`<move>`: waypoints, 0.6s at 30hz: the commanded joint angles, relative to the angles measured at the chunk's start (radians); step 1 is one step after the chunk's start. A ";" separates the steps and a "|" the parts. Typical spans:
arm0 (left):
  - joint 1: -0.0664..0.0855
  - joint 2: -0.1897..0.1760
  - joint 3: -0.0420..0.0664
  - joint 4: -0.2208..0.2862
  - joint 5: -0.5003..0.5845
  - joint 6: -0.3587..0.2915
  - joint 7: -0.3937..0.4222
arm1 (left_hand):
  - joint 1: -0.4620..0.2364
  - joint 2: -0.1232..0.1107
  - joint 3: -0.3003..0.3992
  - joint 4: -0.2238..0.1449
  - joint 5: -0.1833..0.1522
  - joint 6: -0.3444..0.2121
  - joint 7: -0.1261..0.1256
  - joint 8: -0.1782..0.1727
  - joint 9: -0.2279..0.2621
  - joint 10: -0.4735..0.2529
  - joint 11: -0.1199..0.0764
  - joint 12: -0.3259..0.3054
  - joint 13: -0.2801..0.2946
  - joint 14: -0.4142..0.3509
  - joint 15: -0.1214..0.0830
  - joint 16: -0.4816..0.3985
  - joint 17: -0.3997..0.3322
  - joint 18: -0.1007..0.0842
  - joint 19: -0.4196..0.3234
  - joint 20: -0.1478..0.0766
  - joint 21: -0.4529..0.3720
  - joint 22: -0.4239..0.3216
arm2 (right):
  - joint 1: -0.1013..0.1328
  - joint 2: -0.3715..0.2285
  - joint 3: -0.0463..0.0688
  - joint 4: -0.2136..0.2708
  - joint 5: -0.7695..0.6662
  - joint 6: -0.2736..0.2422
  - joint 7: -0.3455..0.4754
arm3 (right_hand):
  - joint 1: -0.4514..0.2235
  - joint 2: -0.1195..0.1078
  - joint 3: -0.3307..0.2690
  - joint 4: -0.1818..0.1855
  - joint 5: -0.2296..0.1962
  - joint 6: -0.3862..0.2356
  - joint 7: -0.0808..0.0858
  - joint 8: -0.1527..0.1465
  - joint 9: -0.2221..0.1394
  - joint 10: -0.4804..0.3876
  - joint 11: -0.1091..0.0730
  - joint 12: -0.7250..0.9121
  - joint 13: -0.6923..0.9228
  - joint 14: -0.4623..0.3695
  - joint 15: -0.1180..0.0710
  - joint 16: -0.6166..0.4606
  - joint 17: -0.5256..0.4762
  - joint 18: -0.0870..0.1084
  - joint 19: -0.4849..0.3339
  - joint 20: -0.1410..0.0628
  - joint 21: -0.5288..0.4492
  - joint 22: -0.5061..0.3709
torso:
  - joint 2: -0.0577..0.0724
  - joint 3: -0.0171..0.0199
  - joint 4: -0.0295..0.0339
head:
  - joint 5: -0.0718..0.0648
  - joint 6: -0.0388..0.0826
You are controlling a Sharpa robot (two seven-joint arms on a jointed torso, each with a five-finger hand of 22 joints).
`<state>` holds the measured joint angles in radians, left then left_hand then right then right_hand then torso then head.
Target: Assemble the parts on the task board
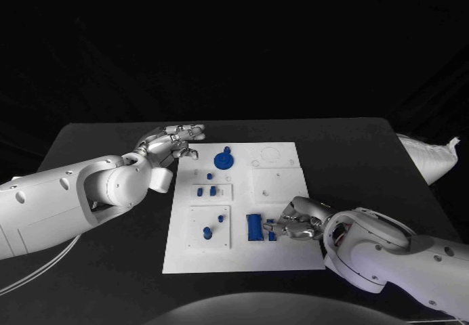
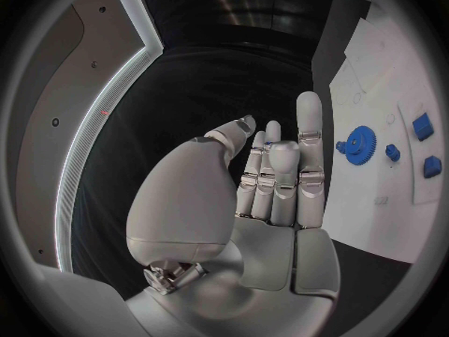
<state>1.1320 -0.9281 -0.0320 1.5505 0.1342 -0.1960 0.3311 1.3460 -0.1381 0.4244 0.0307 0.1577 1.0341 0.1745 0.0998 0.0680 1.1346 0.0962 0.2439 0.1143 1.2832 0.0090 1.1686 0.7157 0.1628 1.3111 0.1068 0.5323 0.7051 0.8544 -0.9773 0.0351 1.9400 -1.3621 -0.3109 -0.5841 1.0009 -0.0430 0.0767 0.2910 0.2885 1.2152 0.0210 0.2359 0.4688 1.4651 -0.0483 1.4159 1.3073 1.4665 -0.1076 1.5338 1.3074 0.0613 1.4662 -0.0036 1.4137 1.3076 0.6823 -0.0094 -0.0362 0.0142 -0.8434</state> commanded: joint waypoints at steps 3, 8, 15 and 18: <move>0.000 0.001 0.001 0.001 -0.004 0.017 0.004 | -0.004 0.010 -0.007 -0.001 -0.005 -0.007 0.002 0.004 0.000 -0.008 0.001 0.003 0.001 -0.005 0.002 -0.005 -0.001 0.018 -0.006 -0.001 -0.003 -0.001 | -0.001 -0.005 0.000 0.008 -0.022 -0.010 0.027 | -0.015 0.005 -0.017 0.001 -0.005 -0.001 -0.007 0.005 0.003 0.067 -0.009 0.005 0.181 0.093 -0.010 0.005 0.208 -0.009 0.029 -0.008 0.006 0.025 | 0.001 0.0004 -0.0004 | -0.001 0.003; 0.000 0.001 0.001 0.000 -0.004 0.017 0.004 | -0.004 0.010 -0.007 -0.001 -0.005 -0.007 0.002 0.004 0.000 -0.008 0.001 0.003 0.001 -0.005 0.002 -0.005 -0.001 0.018 -0.006 -0.001 -0.003 -0.001 | -0.001 -0.017 0.000 0.008 -0.027 -0.005 0.034 | 0.001 0.007 -0.027 -0.006 -0.001 -0.004 -0.008 0.008 0.007 0.066 -0.010 0.004 0.181 0.093 -0.011 0.005 0.208 -0.009 0.029 -0.008 0.006 0.025 | 0.000 0.0004 -0.0007 | -0.002 0.004; 0.000 0.002 0.001 -0.002 -0.004 0.017 0.005 | -0.004 0.010 -0.007 -0.001 -0.005 -0.007 0.002 0.004 0.000 -0.008 0.001 0.003 0.001 -0.005 0.002 -0.005 -0.001 0.018 -0.006 -0.001 -0.003 -0.001 | -0.001 -0.034 0.000 0.008 -0.014 -0.015 0.078 | 0.101 0.007 -0.050 -0.047 -0.037 -0.026 -0.003 0.011 0.016 0.060 -0.006 -0.016 0.173 0.091 -0.009 -0.001 0.198 -0.007 0.025 -0.008 -0.001 0.016 | 0.000 0.0003 -0.0009 | -0.003 0.007; 0.000 0.004 0.001 -0.004 -0.004 0.017 0.005 | -0.004 0.010 -0.007 -0.001 -0.005 -0.007 0.002 0.004 0.000 -0.008 0.001 0.003 0.001 -0.005 0.002 -0.005 -0.001 0.018 -0.006 -0.001 -0.003 -0.001 | 0.000 -0.047 0.000 0.002 0.046 -0.069 0.143 | 0.124 0.004 -0.061 -0.053 -0.026 -0.100 0.025 -0.034 -0.002 0.046 0.015 -0.056 0.153 0.086 0.006 -0.015 0.174 -0.002 0.014 0.001 -0.022 -0.014 | -0.002 -0.0002 -0.0006 | -0.005 0.010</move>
<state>1.1320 -0.9268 -0.0320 1.5466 0.1340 -0.1960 0.3308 1.3460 -0.1381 0.4244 0.0307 0.1577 1.0342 0.1746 0.0998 0.0680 1.1346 0.0962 0.2439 0.1141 1.2832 0.0090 1.1686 0.7159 0.1629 1.3111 0.1068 0.5324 0.7053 0.8543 -1.0195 0.0351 1.9454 -1.3641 -0.3283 -0.5283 1.1200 -0.0395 0.0181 0.2396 0.2576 1.1295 0.0398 0.2097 0.4704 1.4652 -0.0392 1.3647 1.3081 1.4666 -0.1093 1.5216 1.3079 0.0612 1.4662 -0.0035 1.3947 1.2972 0.6824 -0.0088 -0.0369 0.0106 -0.8360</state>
